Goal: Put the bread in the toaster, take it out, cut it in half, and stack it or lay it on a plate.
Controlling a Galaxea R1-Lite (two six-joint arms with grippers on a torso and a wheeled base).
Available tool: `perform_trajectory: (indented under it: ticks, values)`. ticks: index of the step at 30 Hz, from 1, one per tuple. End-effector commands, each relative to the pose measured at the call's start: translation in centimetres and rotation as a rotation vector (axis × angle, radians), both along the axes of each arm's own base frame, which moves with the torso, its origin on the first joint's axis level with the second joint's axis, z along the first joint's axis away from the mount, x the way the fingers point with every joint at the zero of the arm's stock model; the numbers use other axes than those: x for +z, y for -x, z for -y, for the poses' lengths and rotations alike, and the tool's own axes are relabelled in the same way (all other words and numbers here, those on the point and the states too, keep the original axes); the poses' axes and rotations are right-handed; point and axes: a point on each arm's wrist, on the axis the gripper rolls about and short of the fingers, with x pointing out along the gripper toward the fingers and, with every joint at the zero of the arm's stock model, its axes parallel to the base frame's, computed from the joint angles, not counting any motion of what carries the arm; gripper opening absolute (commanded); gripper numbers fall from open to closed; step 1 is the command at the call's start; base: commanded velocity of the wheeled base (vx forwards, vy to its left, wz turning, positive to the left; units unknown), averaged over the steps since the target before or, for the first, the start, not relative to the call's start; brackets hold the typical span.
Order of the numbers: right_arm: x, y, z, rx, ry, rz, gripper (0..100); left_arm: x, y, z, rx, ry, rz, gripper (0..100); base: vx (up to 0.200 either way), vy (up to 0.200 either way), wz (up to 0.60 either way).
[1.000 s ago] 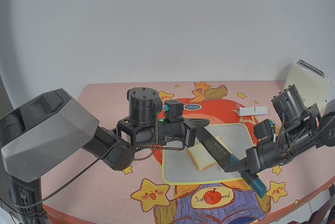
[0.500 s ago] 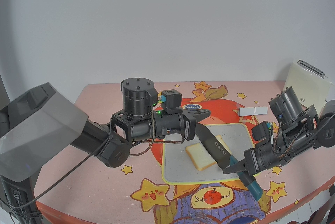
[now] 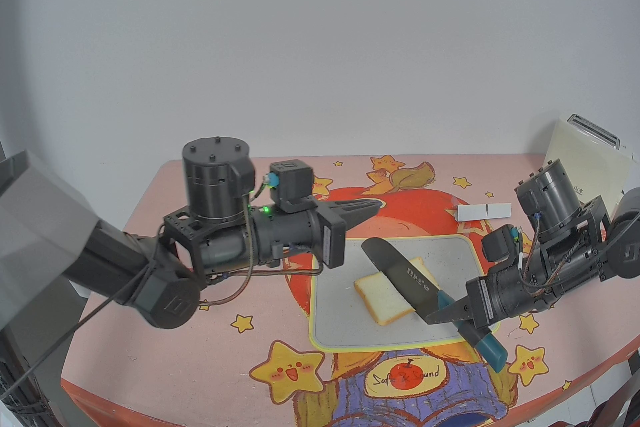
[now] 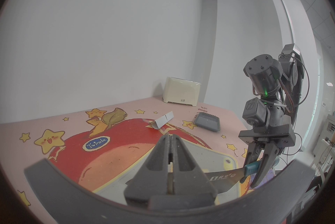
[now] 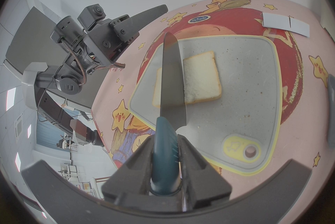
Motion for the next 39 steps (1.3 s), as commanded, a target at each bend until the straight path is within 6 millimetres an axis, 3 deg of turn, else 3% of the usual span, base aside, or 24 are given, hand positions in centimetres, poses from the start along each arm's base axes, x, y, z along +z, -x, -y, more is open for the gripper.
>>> perform_trajectory:
  ticks: [1,4,5,7,11,16,22,28,33,39]
  values:
    - [0.2,-0.1,-0.1,-0.001,-0.001,0.014,0,2.2,2.1,-4.3,0.087,0.049,0.082,0,0.000,0.000,0.00]
    - [0.3,0.0,-0.1,0.000,-0.003,0.015,0,2.4,2.3,-5.8,0.123,0.061,0.117,0,0.000,0.000,0.00]
    - [0.4,-0.1,0.0,-0.002,-0.005,0.017,0,2.4,2.9,-7.6,0.171,0.065,0.152,0,0.000,0.000,0.00]
    - [0.5,-0.1,0.0,-0.003,-0.006,0.022,0,2.2,3.6,-9.3,0.212,0.069,0.170,0,0.000,0.000,0.00]
    - [0.6,0.0,0.0,-0.001,-0.010,0.026,0,1.4,5.2,-11.1,0.250,0.075,0.176,0,0.000,0.000,0.00]
    - [0.8,0.0,0.0,-0.001,-0.016,0.036,0,0.2,6.0,-11.8,0.264,0.078,0.178,0,0.000,0.000,0.00]
    - [1.0,-0.3,-0.2,-0.008,-0.051,0.086,0,1.2,5.5,-12.2,0.282,0.101,0.237,0,0.000,0.000,0.00]
    - [1.2,-0.3,0.0,-0.014,-0.054,0.092,0,1.7,7.1,-12.7,0.287,0.107,0.252,0,0.000,0.000,0.00]
    - [2.6,0.5,0.5,-0.018,-0.080,0.135,0,3.2,8.2,-13.6,0.309,0.130,0.302,0,0.000,0.000,0.00]
    - [3.6,1.0,1.2,-0.127,-0.028,0.206,0,2.6,8.0,-14.2,0.346,0.090,0.294,0,0.000,0.000,0.00]
